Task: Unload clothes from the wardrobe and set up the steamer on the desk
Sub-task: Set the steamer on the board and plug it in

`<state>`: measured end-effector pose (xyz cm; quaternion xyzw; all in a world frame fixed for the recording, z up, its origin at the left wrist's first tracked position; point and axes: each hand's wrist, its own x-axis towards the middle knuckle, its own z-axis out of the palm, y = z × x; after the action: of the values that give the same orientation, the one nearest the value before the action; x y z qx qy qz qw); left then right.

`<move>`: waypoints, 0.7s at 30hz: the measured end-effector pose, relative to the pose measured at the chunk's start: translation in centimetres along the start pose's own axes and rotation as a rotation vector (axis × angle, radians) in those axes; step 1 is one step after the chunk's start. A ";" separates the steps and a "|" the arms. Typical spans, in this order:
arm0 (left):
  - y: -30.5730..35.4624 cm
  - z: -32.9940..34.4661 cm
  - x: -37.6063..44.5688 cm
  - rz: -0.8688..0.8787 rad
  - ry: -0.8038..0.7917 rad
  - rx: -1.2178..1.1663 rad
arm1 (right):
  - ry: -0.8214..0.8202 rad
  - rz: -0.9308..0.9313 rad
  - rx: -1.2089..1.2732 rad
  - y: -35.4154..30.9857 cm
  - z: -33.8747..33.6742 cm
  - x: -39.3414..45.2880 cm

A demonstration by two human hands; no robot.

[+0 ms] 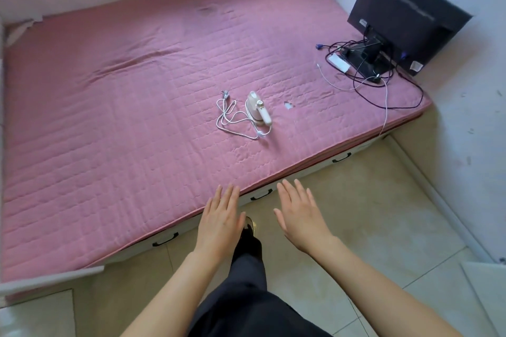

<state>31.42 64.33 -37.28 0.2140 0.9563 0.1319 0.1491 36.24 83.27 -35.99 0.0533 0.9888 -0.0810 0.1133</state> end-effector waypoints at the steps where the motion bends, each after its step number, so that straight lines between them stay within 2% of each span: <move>1: -0.3 -0.4 1.5 -0.009 -0.008 -0.012 | -0.016 -0.002 0.010 0.2 -0.4 1.5; 11: -3.9 -4.4 16.4 -0.097 -0.078 -0.084 | -0.108 -0.020 0.019 2.5 -3.2 15.6; 21: -5.6 -2.6 27.9 -0.308 -0.137 -0.186 | -0.255 -0.071 0.077 5.4 -2.6 28.2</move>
<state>4.35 71.42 -43.01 0.0587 0.9492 0.1802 0.2512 9.03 91.53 -40.86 0.0121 0.9638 -0.1290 0.2332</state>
